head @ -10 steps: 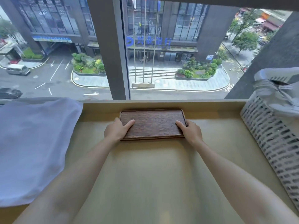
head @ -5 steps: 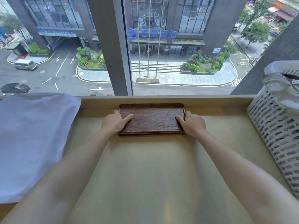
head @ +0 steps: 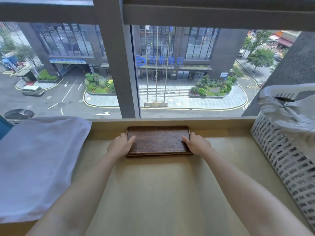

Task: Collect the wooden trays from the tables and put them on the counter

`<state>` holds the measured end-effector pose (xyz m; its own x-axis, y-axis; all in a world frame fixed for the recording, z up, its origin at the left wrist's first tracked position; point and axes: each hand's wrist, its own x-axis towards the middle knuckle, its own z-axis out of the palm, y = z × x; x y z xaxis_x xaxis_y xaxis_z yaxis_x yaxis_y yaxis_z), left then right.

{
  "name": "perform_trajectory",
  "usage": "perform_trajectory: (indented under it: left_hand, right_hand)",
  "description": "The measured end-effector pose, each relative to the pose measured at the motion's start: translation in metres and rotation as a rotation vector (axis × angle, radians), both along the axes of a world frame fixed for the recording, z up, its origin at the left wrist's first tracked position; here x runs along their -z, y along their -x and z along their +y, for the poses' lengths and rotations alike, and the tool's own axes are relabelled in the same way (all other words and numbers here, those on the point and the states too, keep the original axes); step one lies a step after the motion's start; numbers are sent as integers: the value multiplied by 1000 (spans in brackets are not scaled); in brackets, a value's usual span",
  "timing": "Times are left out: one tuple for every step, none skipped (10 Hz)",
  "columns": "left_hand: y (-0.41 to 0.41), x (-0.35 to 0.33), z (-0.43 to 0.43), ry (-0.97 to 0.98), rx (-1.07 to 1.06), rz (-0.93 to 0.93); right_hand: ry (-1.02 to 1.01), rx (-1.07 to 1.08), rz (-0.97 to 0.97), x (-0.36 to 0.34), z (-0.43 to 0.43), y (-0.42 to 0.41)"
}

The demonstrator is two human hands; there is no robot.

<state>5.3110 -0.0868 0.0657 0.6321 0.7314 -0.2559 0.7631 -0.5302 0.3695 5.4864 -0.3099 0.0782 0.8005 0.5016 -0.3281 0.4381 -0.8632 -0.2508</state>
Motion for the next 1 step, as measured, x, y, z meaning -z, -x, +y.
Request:
perform_trajectory:
  left_hand:
    - [8, -15, 1, -86, 23, -18]
  right_hand:
    - [-5, -11, -92, -15, 4, 6]
